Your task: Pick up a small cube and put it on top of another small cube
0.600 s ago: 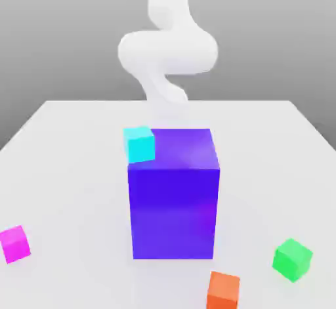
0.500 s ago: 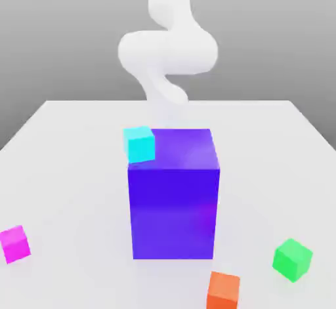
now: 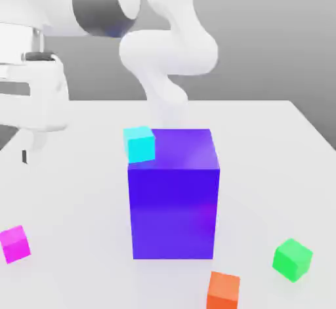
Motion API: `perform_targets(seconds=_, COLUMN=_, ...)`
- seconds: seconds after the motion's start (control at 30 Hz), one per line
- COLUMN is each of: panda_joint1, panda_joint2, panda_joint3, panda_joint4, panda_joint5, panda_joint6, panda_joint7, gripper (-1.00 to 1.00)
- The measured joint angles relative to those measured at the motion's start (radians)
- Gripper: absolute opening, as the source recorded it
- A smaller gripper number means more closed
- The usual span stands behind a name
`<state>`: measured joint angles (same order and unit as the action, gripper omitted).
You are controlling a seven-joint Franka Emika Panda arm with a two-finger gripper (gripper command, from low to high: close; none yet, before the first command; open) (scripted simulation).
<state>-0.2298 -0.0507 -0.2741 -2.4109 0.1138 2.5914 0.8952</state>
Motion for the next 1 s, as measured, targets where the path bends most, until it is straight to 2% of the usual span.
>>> perform_targets(seconds=0.27, panda_joint1=-0.125, panda_joint2=0.296, panda_joint3=-0.048, panda_joint4=-0.041, panda_joint5=0.092, panda_joint6=0.110, panda_joint7=0.002, gripper=0.00)
perform_targets(seconds=0.43, panda_joint1=-0.213, panda_joint2=0.478, panda_joint3=0.040, panda_joint4=-0.010, panda_joint5=0.196, panda_joint6=0.234, panda_joint7=-0.068, gripper=0.00)
perform_targets(seconds=0.47, panda_joint1=-0.227, panda_joint2=0.502, panda_joint3=0.057, panda_joint4=-0.005, panda_joint5=0.210, panda_joint6=0.252, panda_joint7=-0.078, gripper=-1.00)
perform_targets(seconds=0.7, panda_joint1=-0.228, panda_joint2=0.502, panda_joint3=0.058, panda_joint4=-0.005, panda_joint5=0.208, panda_joint6=0.253, panda_joint7=-0.077, gripper=-1.00)
perform_targets(seconds=0.87, panda_joint1=-0.168, panda_joint2=0.355, panda_joint3=-0.023, panda_joint4=-0.039, panda_joint5=0.106, panda_joint6=0.141, panda_joint7=0.008, gripper=-1.00)
perform_targets(seconds=1.0, panda_joint1=-0.063, panda_joint2=0.327, panda_joint3=0.017, panda_joint4=-0.038, panda_joint5=0.085, panda_joint6=0.112, panda_joint7=0.128, gripper=-1.00)
